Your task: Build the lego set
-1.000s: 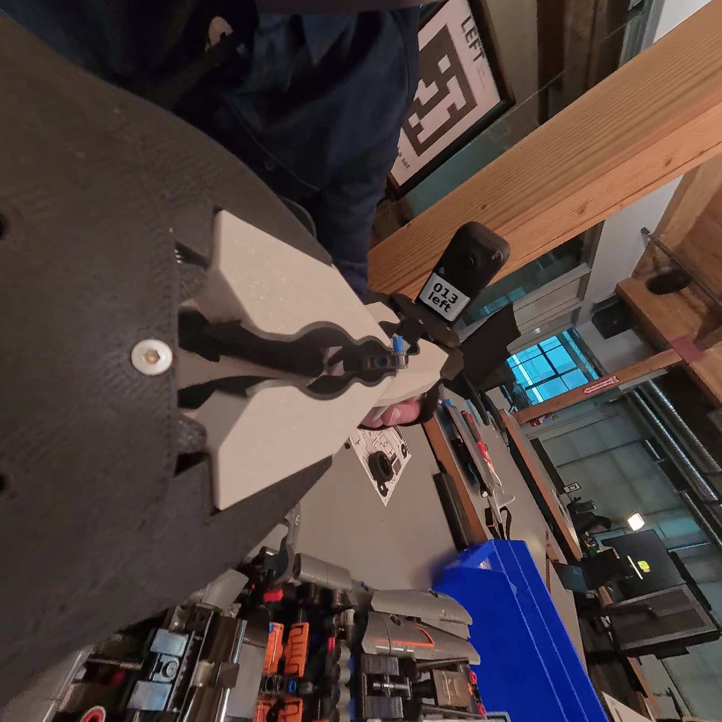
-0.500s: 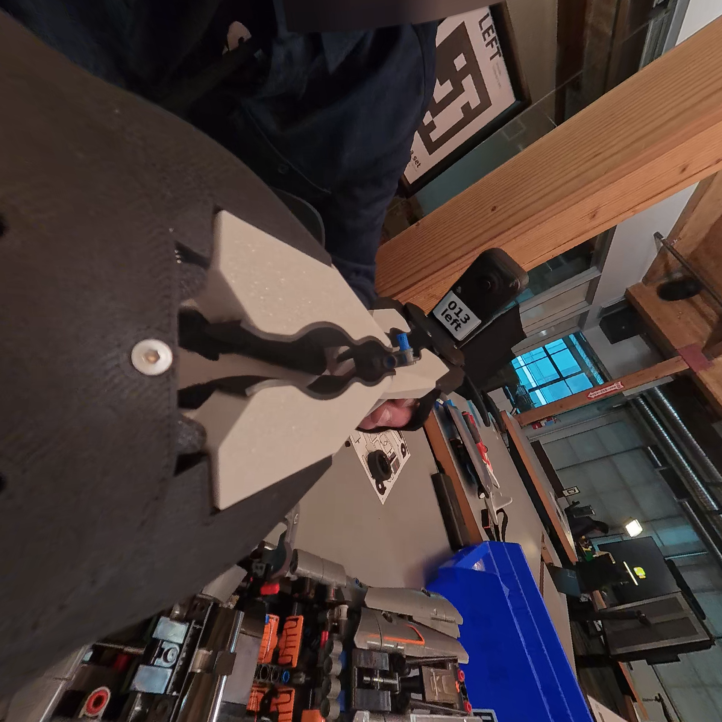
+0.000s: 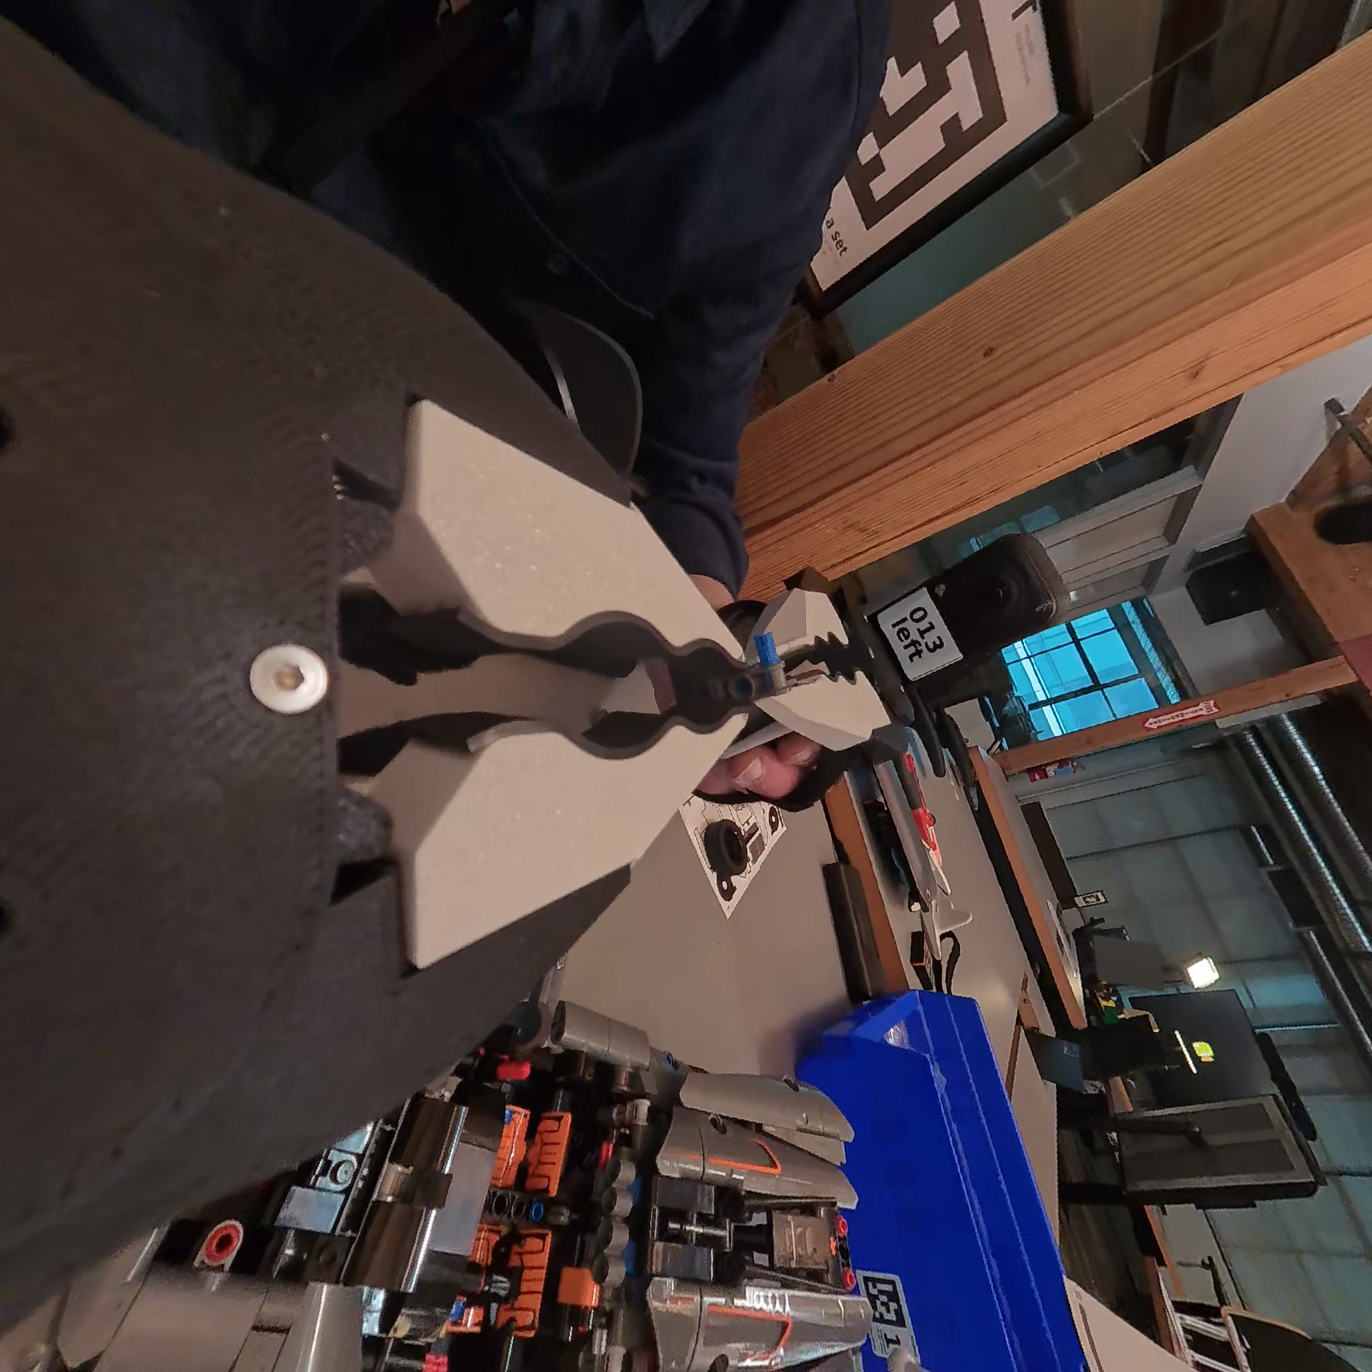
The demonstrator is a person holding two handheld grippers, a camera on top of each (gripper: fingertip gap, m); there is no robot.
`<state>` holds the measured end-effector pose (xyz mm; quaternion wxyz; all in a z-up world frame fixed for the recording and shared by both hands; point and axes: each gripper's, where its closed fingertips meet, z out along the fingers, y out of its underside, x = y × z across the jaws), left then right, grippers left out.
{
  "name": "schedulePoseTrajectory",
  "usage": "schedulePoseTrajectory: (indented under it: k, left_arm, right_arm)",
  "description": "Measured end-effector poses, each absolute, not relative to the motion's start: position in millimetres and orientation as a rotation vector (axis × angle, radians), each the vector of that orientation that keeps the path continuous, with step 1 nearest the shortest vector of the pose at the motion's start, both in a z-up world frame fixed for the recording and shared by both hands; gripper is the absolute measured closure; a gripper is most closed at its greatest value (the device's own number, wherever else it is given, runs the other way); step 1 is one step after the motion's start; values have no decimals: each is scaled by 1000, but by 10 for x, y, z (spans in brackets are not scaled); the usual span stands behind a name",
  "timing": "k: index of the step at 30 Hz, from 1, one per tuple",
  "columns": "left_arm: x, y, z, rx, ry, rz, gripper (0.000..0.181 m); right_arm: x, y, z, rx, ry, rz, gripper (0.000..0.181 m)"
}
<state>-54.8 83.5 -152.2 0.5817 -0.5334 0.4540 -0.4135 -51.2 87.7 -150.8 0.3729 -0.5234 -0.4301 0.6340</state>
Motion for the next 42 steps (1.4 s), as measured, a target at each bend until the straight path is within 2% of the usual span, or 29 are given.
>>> schedulePoseTrajectory:
  k: [21,22,23,24,26,30,34,42]
  left_arm:
    - [-553,896,-1551,-1291,1023,-944,181]
    - [-580,937,-1537,-1301,990,-966,181]
    - [-607,968,-1536,-1306,968,-986,181]
    - [-633,996,-1528,-1312,938,-1015,181]
    - [-662,1028,-1505,-1317,892,-1066,181]
    - [-629,1020,-1517,-1318,884,-1102,181]
    - [-598,1021,-1536,-1328,879,-1124,181]
    - [-579,970,-1591,-1348,954,-1183,181]
  right_arm:
    - [-541,921,-1503,-1350,-1131,1447,176]
    - [-549,939,-1469,-1341,-1118,1425,173]
    - [-547,951,-1433,-1329,-1107,1394,158]
    - [-540,948,-1422,-1317,-1115,1346,153]
    - [-543,974,-1525,-1328,-1172,1172,157]
    - [-664,955,-1667,-1366,-1217,1086,147]
    - [-697,972,-1737,-1398,-1212,1087,163]
    - [-648,913,-1782,-1423,-1285,1139,166]
